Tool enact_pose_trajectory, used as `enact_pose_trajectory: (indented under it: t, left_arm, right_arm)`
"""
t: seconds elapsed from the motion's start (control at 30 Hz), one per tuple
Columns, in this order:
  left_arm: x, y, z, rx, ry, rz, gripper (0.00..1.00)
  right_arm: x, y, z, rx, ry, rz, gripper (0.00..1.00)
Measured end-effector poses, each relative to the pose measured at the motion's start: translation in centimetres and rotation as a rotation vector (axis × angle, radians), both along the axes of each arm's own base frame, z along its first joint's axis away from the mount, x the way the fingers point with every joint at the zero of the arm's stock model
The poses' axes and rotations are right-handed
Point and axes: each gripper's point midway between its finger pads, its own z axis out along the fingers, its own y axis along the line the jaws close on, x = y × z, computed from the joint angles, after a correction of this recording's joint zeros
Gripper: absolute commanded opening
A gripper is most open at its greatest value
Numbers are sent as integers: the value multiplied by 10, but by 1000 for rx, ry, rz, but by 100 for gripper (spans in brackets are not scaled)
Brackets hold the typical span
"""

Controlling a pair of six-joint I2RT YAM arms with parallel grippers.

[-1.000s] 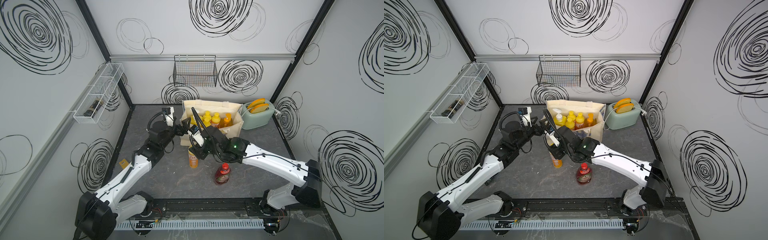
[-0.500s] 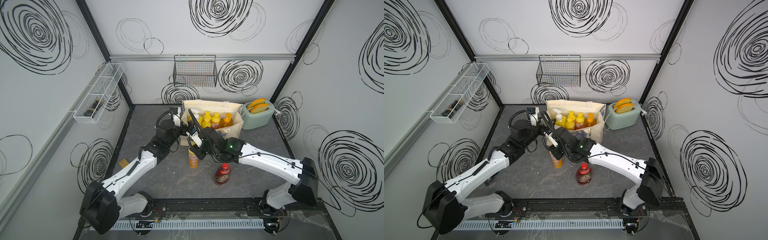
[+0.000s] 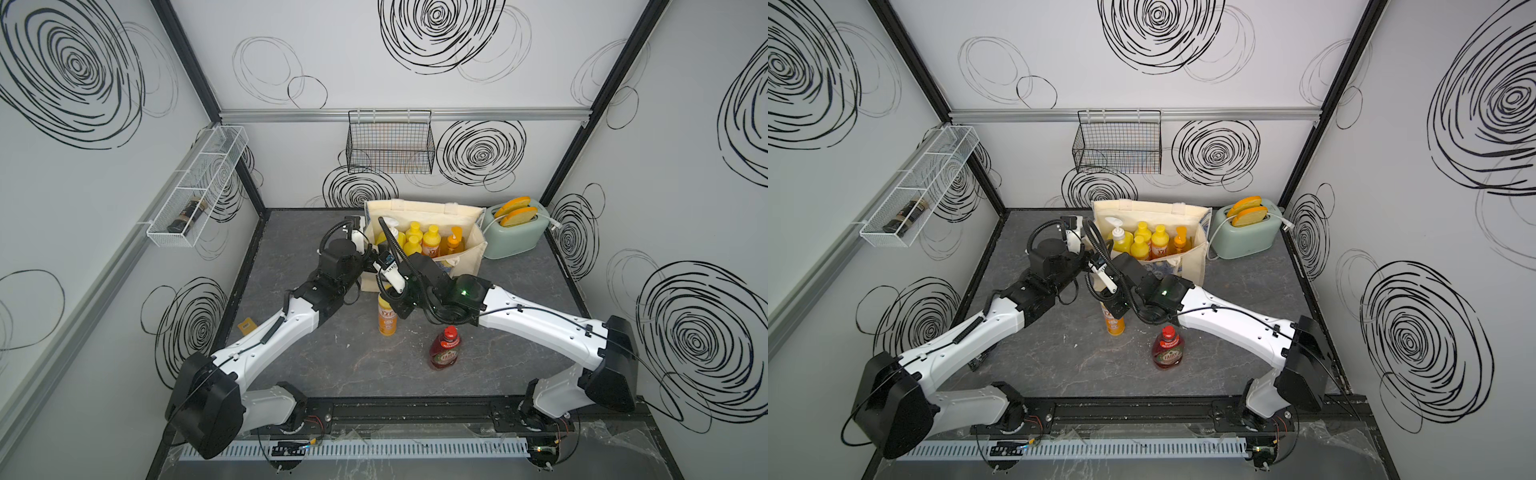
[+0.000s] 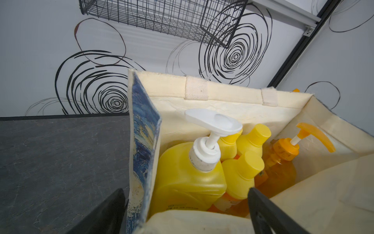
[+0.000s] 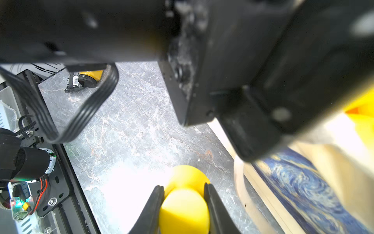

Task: Pack dish soap into the shopping bag
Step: Pick up the bottle of dish soap at the center of the board, then place the bottle of dish soap in the shopping bag.

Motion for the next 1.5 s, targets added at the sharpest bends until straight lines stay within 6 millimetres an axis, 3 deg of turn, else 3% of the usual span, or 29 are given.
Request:
enact_pose_trajectory:
  t: [0.17,0.27,0.37,0.63,0.8,1.13,1.5]
  left_arm:
    - [-3,-4,-5,32,6,4,96]
    - [-7,-10,-5,45,0,-6,96]
    - [-10,-15,-5,61,-6,-10,96]
    - [-16,-15,-8,116,-24,-15,96]
    - [-20,-21,-8,164,-43,-36,96]
    - [-25,-36,-19,290,-69,-66,96]
    - [-25,-36,-24,337,-71,-60,96]
  right_arm:
    - [-8,-21,3,-50,13,-14,4]
    - [-10,-34,18,-62,10,-26,3]
    - [-8,-45,50,-27,-14,-47,3]
    - [7,-75,167,165,-157,-117,0]
    - [14,-93,208,217,-213,-153,0]
    - [43,-106,241,213,-264,-212,0]
    - [61,-126,250,202,-298,-269,0]
